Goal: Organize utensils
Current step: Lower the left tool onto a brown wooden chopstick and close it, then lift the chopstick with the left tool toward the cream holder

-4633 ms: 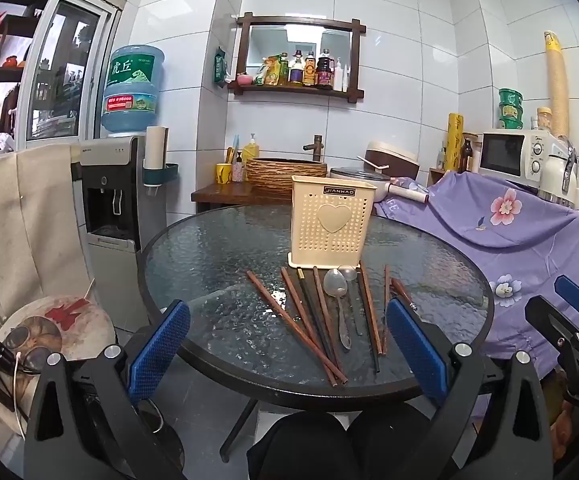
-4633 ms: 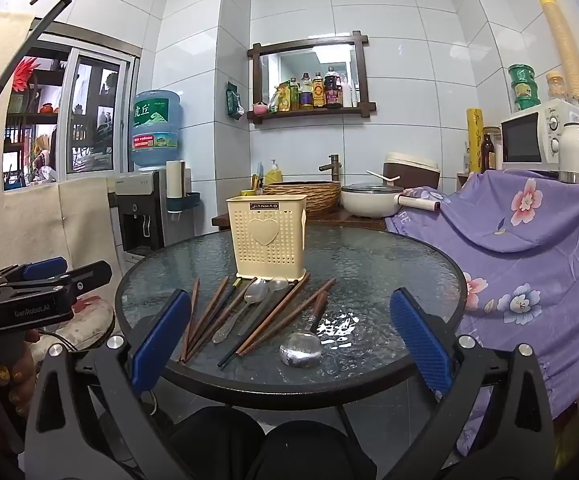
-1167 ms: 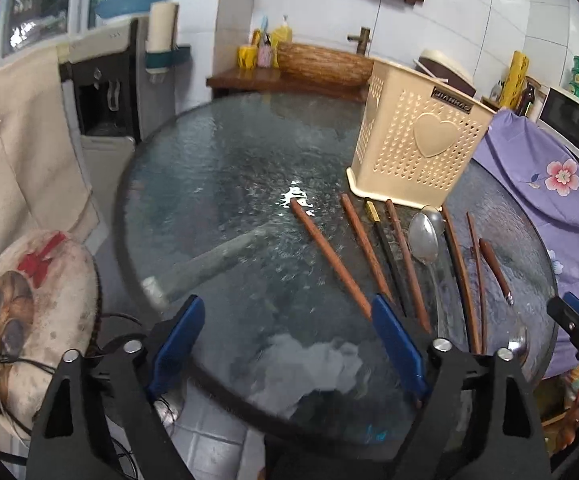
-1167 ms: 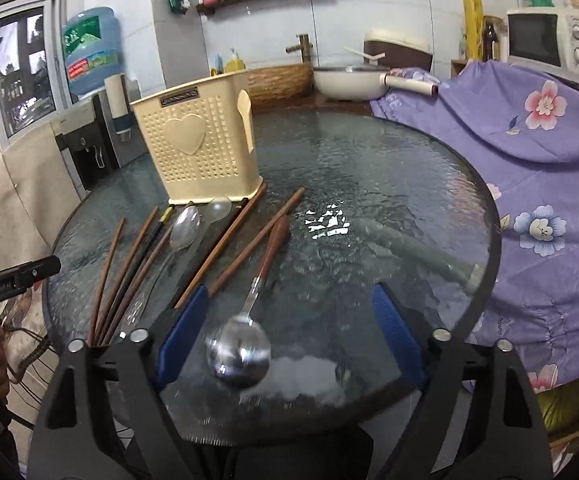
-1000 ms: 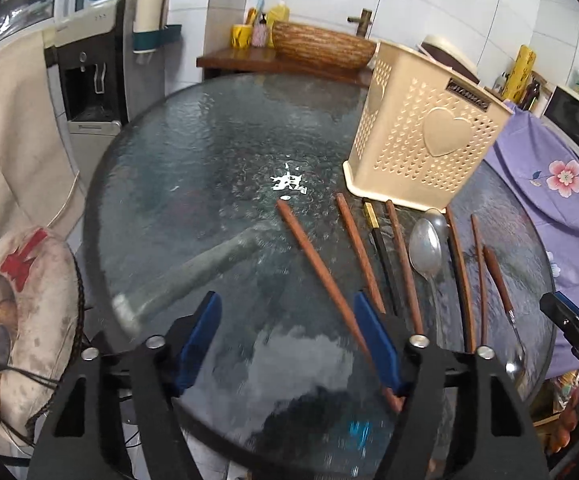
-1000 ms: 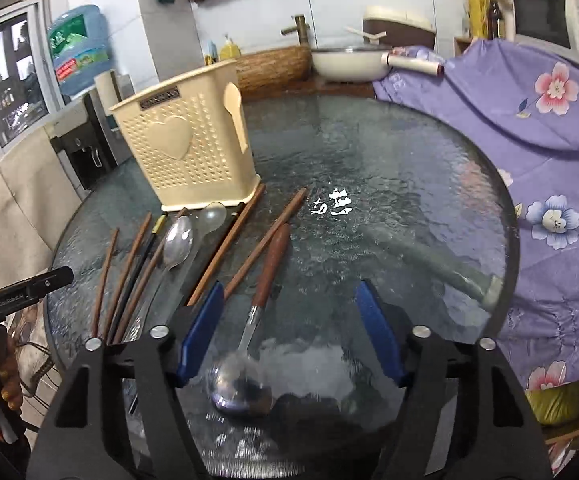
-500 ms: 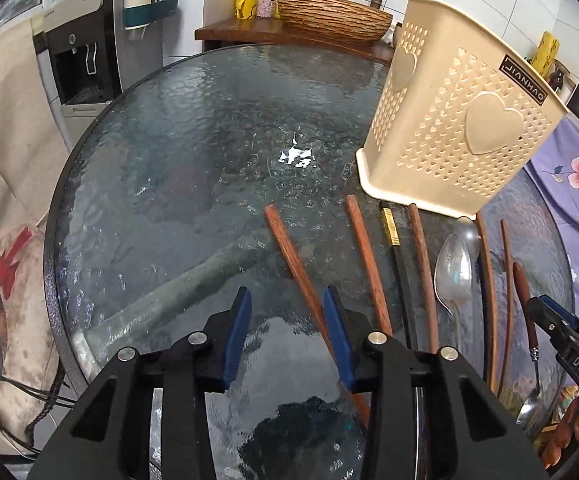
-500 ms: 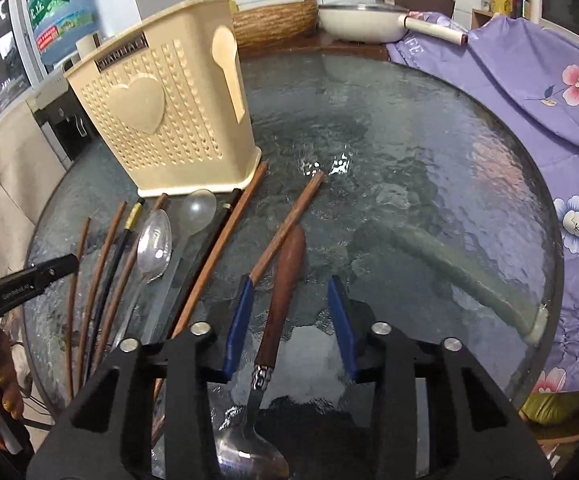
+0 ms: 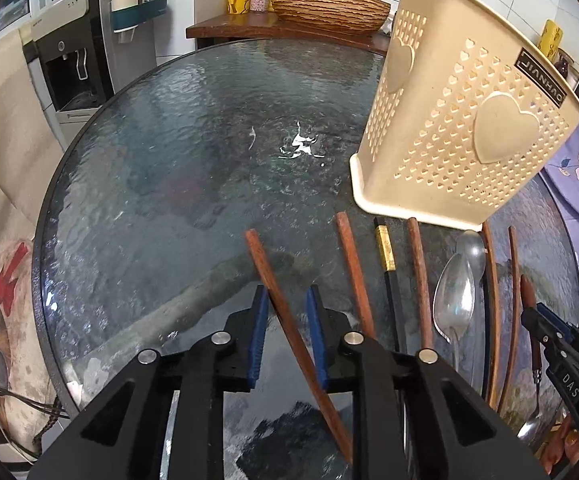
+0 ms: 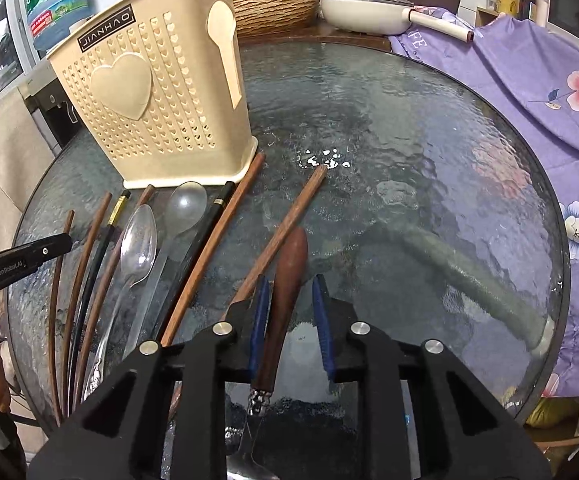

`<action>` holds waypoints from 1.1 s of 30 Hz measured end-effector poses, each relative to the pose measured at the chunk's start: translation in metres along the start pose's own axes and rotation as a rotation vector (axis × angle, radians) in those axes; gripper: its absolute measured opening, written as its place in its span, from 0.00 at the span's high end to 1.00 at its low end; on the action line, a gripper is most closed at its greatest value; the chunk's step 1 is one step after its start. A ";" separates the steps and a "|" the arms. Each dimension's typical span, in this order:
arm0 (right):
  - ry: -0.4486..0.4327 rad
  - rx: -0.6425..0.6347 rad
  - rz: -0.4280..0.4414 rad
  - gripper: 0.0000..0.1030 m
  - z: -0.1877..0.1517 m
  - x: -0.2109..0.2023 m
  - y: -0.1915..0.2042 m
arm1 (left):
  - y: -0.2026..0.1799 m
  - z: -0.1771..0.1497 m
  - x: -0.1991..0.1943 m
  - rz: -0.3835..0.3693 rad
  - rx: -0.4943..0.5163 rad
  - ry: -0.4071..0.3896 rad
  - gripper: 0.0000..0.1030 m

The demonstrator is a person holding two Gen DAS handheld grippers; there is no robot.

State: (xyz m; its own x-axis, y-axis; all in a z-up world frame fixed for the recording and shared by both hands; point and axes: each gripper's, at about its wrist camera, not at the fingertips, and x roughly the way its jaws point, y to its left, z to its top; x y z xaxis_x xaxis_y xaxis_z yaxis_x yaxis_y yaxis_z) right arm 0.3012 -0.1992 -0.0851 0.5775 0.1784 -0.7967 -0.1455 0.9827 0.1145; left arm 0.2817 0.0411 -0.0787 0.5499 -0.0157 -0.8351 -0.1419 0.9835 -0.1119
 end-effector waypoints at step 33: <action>-0.018 -0.080 -0.026 0.84 0.014 0.015 0.011 | -0.021 0.014 0.014 0.009 -0.008 -0.003 0.94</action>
State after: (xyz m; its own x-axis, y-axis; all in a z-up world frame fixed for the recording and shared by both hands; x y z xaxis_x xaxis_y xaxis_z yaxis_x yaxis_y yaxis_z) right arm 0.3196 -0.1853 -0.0872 0.5958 0.1547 -0.7881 -0.1937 0.9800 0.0459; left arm 0.3038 0.0229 -0.0810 0.5512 -0.0063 -0.8343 -0.1533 0.9822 -0.1088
